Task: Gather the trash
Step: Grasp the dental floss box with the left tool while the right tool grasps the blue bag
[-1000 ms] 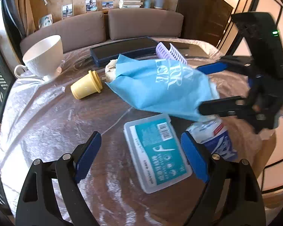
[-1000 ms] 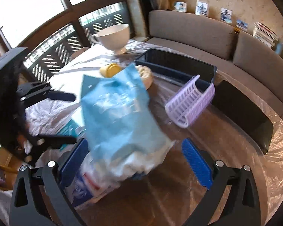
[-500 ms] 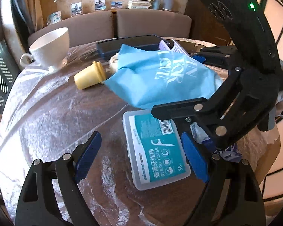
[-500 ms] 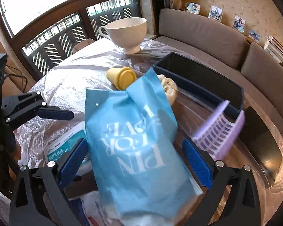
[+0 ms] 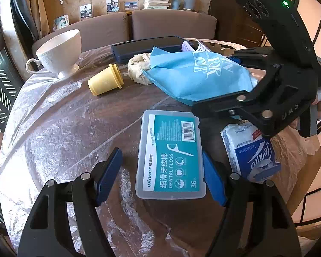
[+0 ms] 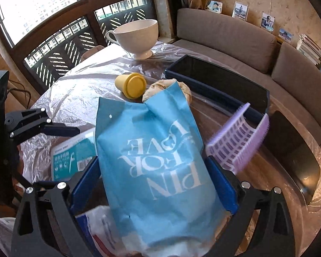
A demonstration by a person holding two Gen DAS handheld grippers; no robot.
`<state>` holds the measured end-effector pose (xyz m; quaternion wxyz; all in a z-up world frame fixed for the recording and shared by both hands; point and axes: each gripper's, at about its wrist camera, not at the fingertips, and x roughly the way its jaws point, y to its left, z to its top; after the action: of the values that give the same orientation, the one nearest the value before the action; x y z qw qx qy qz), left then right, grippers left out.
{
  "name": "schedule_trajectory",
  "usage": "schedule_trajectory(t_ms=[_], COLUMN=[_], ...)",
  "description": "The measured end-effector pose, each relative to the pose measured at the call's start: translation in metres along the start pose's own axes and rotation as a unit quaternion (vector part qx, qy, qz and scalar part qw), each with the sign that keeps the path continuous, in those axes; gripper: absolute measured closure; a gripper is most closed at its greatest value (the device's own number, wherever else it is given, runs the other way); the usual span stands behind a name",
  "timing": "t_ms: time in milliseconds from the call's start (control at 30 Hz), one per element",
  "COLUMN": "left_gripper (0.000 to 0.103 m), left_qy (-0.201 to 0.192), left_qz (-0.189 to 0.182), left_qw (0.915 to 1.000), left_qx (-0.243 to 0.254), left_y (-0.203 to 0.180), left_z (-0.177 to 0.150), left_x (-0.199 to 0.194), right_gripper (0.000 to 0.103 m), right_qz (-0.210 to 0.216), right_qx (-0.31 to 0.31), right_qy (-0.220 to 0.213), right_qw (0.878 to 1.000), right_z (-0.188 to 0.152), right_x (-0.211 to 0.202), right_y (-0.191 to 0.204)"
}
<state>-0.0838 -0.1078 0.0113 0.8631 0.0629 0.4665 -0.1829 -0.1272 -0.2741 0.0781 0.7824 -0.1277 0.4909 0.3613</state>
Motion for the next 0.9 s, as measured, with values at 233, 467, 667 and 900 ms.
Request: schedule_trajectory(t_ms=[233, 467, 667, 900], left_gripper=[0.029, 0.043, 0.047, 0.047], left_qy=[0.000, -0.004, -0.004, -0.008], left_qz=[0.003, 0.002, -0.004, -0.006], left_qw=[1.0000, 1.0000, 1.0000, 0.9999], left_qx=[-0.002, 0.000, 0.004, -0.005], left_y=[0.005, 0.005, 0.004, 0.005], left_z=[0.003, 0.003, 0.002, 0.001], left_x=[0.003, 0.002, 0.001, -0.001], right_gripper=[0.015, 0.036, 0.045, 0.047], right_qz=[-0.043, -0.051, -0.056, -0.072], right_qx=[-0.051, -0.059, -0.049, -0.025], right_qy=[0.023, 0.021, -0.001, -0.032], right_qw=[0.997, 0.997, 0.997, 0.997], right_z=[-0.006, -0.006, -0.004, -0.010], right_x=[0.007, 0.006, -0.008, -0.025], right_y=[0.009, 0.015, 0.014, 0.014])
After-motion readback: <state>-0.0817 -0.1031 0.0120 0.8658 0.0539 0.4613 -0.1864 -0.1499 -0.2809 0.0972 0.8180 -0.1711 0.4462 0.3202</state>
